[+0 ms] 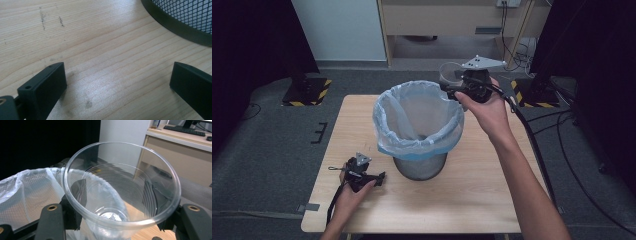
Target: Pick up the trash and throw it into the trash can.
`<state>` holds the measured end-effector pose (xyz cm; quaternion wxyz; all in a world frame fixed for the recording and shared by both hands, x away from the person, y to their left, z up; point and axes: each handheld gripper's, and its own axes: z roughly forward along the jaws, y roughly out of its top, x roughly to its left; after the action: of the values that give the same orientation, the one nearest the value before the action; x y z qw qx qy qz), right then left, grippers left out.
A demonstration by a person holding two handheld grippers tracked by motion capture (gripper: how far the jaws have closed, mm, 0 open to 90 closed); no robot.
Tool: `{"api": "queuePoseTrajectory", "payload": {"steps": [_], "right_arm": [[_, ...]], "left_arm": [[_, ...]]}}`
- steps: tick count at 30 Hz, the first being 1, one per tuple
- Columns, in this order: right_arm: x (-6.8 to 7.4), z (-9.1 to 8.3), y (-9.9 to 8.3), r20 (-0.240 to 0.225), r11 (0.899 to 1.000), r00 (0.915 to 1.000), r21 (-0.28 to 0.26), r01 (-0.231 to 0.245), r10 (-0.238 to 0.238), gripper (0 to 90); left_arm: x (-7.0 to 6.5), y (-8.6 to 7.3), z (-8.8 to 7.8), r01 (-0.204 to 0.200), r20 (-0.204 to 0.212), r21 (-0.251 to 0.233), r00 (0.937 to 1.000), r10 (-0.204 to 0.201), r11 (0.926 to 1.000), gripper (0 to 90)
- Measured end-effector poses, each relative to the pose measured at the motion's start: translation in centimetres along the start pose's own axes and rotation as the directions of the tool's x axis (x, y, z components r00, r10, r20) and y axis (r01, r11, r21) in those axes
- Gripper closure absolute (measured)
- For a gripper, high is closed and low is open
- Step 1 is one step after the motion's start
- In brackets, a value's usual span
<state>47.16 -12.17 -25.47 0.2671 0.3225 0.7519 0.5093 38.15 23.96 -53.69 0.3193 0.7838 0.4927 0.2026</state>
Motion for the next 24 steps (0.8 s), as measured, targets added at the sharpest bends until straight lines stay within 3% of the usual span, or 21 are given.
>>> {"api": "queuePoseTrajectory", "payload": {"steps": [24], "right_arm": [[1.3, 1.4, -0.6, -0.049, 0.999, 0.9986, 0.03, 0.021, -0.02, 35.6]], "left_arm": [[0.0, 0.0, 0.0, 0.0, 0.0, 0.0, 1.0, 0.0, 1.0, 0.0]]}}
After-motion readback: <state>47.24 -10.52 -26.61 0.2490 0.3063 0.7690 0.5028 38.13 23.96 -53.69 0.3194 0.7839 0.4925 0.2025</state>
